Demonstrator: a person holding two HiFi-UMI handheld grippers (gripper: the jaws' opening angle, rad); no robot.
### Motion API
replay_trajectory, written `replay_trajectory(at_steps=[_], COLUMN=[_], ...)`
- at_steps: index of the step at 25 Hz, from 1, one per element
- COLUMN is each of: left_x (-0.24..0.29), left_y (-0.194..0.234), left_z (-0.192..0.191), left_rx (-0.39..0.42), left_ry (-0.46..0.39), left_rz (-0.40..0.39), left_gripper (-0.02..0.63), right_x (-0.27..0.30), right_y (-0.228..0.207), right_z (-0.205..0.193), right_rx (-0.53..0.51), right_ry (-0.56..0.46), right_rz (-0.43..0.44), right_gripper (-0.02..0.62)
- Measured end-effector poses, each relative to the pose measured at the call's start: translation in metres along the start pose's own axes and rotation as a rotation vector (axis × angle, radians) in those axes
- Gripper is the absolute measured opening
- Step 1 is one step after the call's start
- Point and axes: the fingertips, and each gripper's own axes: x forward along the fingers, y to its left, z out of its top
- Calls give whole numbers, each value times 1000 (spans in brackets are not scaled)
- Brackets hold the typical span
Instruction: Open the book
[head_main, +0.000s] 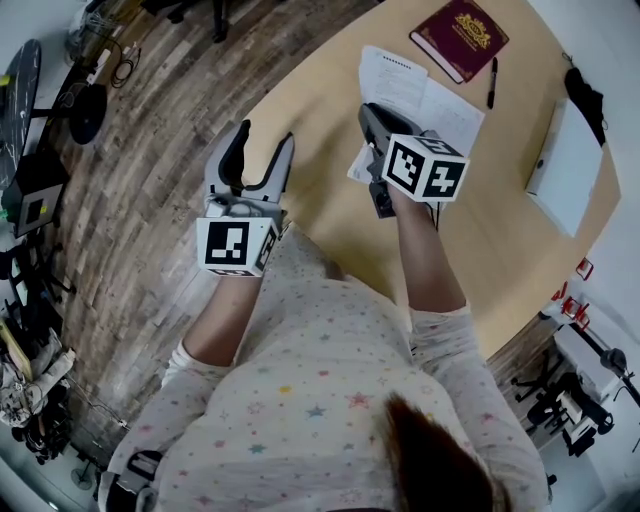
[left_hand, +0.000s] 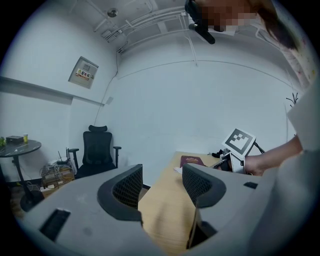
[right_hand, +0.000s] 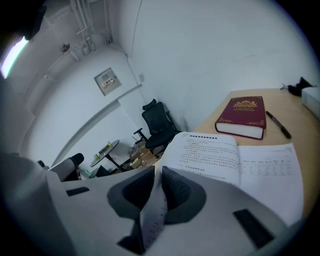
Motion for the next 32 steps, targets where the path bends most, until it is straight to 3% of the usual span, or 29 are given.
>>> replay_trajectory(at_steps=[13, 25, 32], left_x=[-7, -11, -18], left_y=[15, 20, 24], left_z=[-4, -5, -6], left_rx=[-5, -13, -16], left_ry=[9, 10, 9], left_rz=[36, 38, 55], left_gripper=[246, 246, 247], right_x=[30, 51, 54], right_y=[-6, -17, 0], right_z=[-26, -42, -36], right_rx=[-204, -230, -252], right_ry=[106, 191, 191], right_rz=[-169, -248, -225], right_gripper=[49, 58, 55])
